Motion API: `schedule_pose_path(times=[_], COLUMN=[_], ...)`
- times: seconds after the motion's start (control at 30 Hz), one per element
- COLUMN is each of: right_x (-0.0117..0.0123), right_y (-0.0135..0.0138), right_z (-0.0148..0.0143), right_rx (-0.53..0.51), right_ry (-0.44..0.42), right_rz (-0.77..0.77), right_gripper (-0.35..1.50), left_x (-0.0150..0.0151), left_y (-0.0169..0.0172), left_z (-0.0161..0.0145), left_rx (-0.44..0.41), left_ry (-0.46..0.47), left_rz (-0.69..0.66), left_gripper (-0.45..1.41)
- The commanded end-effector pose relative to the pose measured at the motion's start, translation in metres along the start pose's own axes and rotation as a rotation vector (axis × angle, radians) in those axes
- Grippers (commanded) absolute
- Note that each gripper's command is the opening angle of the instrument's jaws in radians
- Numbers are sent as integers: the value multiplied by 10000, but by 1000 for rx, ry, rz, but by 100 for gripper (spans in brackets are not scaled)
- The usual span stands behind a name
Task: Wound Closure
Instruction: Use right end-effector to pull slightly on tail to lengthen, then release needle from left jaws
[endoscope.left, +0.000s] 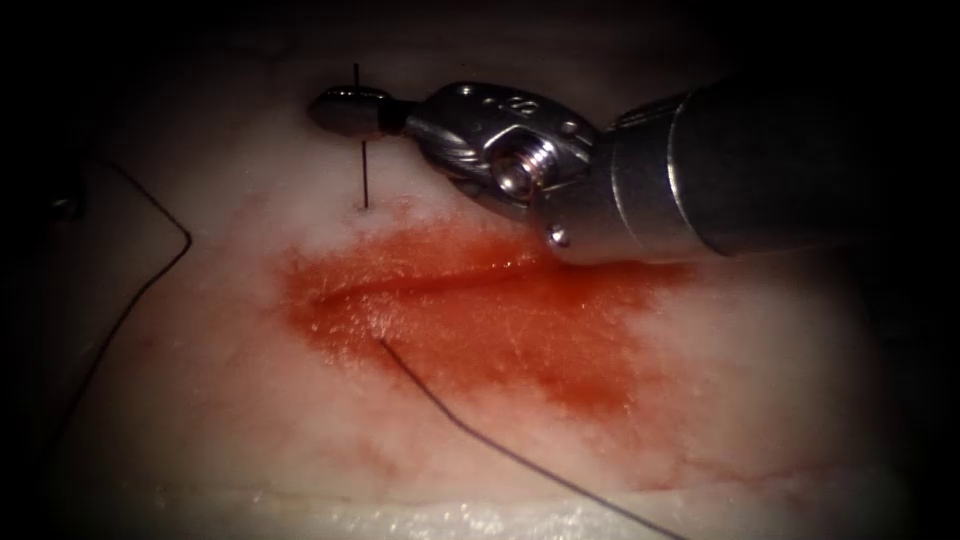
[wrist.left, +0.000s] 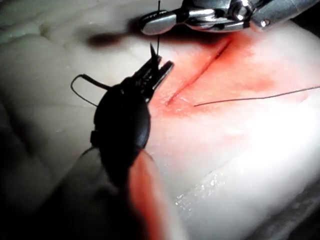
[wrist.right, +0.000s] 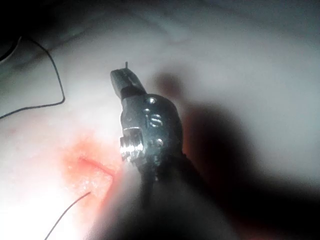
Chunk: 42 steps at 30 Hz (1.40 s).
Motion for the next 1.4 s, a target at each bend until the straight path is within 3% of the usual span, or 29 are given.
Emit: schedule_pose_path(times=[0.03, 0.13, 0.27, 0.53, 0.73, 0.83, 0.93, 1.23, 1.4], right_x=[-4, 1, 9, 38, 51, 48, 46, 44, 44], right_y=[-1, -4, -9, -5, 0, -2, -5, -6, -6], right_z=[3, -9, -35, -107, -142, -151, -157, -163, -164], right_rx=[11, 29, 65, 110, 45, 49, 62, 63, -44], right_ry=[20, 80, 80, 67, 7, -43, -68, -74, -96], right_rz=[-16, -85, -124, -189, -356, -447, -529, -496, -492], right_gripper=[116, 141, 138, 136, 146, 145, 130, 135, 146], left_x=[-5, -4, -4, -22, -56, -76, -95, -145, -149], left_y=[-8, -26, -51, -103, -128, -138, -147, -156, -157], left_z=[8, 15, 27, 55, 84, 98, 109, 137, 145], left_rx=[19, 70, 181, 244, 277, 298, 303, 252, 256], left_ry=[-4, -16, -69, -149, -244, -303, -347, -403, -407], left_rz=[-1, -6, 68, 128, 191, 230, 258, 243, 238], left_gripper=[-45, -45, -45, -45, -45, -45, -45, -45, -43])
